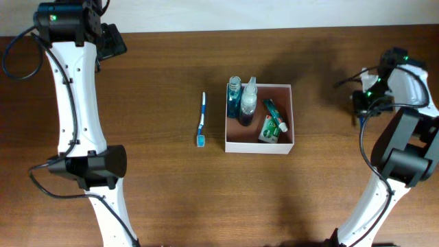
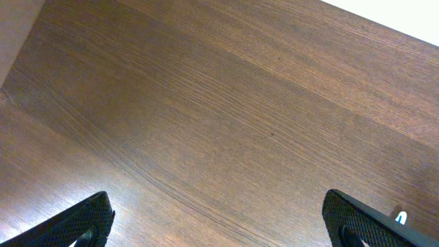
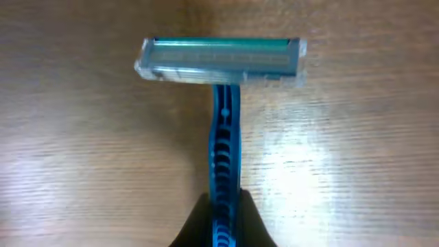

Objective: Pack container
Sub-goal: 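Carry the razor left and drop it into the pink box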

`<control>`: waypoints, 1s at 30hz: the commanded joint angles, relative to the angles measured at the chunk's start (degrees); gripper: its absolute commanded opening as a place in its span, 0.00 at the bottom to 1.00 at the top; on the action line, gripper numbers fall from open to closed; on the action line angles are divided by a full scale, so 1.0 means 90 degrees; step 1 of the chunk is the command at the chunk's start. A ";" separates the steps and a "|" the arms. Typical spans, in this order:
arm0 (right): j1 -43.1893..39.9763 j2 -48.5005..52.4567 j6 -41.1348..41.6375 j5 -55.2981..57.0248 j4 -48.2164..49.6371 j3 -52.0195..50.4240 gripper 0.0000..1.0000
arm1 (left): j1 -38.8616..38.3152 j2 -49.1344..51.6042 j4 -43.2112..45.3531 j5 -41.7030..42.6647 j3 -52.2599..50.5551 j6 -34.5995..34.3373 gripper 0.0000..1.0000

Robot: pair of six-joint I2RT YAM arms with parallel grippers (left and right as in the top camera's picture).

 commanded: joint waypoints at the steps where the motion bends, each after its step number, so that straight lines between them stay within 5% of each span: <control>1: 0.0010 0.0017 0.0226 -0.0600 -0.0452 0.0867 0.04 | 0.0039 0.0027 -0.0002 0.0002 -0.0032 -0.0058 0.99; 13: 0.1328 0.0017 0.0556 -0.1617 -0.2888 0.3514 0.04 | 0.0039 0.0027 -0.0002 0.0000 -0.0032 -0.0058 0.99; 30: 0.3349 0.0019 0.1593 -0.1591 -0.3276 0.3492 0.12 | 0.0039 0.0027 -0.0100 0.0002 -0.0032 -0.0058 0.99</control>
